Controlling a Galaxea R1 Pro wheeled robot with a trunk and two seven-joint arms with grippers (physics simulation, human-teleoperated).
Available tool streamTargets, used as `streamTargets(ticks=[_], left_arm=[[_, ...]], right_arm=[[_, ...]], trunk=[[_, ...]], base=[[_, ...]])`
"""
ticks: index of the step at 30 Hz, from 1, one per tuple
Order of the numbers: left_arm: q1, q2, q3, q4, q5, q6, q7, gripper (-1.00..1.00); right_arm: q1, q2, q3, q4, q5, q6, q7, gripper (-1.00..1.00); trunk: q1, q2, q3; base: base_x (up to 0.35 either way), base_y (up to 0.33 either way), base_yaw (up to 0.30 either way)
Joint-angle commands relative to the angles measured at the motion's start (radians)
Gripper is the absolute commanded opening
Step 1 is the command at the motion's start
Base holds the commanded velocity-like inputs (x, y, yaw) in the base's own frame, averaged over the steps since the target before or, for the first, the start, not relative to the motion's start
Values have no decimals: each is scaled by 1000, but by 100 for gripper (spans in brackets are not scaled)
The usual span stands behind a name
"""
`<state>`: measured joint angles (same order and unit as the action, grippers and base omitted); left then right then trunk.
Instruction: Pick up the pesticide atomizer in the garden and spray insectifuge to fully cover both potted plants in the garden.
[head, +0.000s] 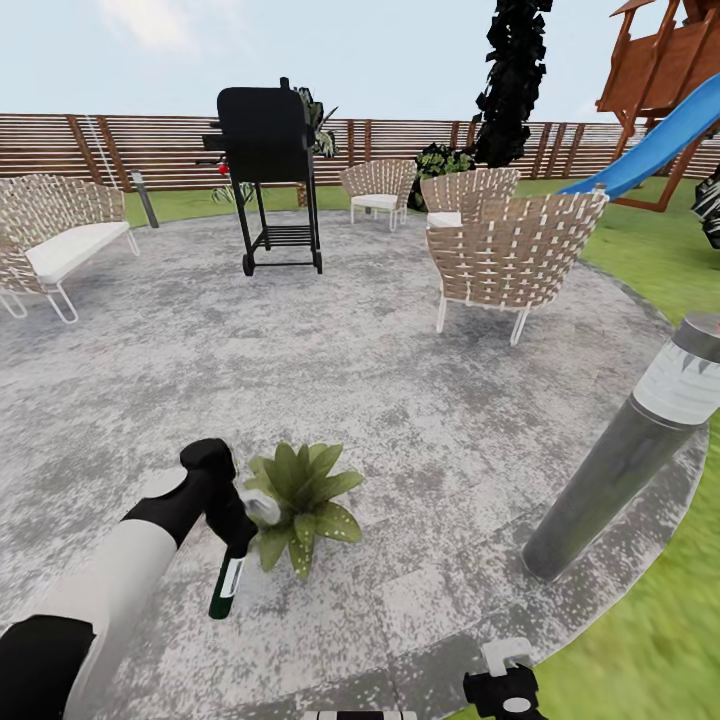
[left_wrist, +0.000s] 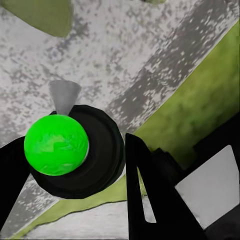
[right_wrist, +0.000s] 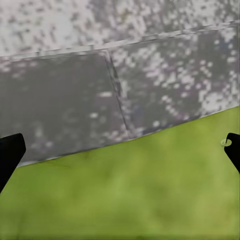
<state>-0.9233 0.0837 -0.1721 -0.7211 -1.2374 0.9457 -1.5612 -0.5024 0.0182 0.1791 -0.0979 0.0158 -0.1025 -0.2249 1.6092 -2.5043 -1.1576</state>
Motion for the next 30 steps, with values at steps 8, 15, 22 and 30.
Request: streamTargets(ticks=[8,15,22,30], left_arm=[[0,0,-3,-2,-7,15,-10,-100],[-1,-33,-24,-5,-11,18,-10,-100],[0,-9,-32,-3,-11,17,-10,-100],[2,-7,-34,-2,-71,17,-10,-100]], right_arm=[[-1,0,5,1,1,-2,-5,100],[-1,0,5,1,1,-2,-6,100],[-1,0,4,1,0,-2,-7,100],[-1,0,3,1,0,-2,-7,100]], trunk=[[0,0,-1],[0,0,-1],[0,0,-1],[0,0,-1]], base=[[0,0,0],[-45,18,0],[-152,242,0],[-6,239,-175]])
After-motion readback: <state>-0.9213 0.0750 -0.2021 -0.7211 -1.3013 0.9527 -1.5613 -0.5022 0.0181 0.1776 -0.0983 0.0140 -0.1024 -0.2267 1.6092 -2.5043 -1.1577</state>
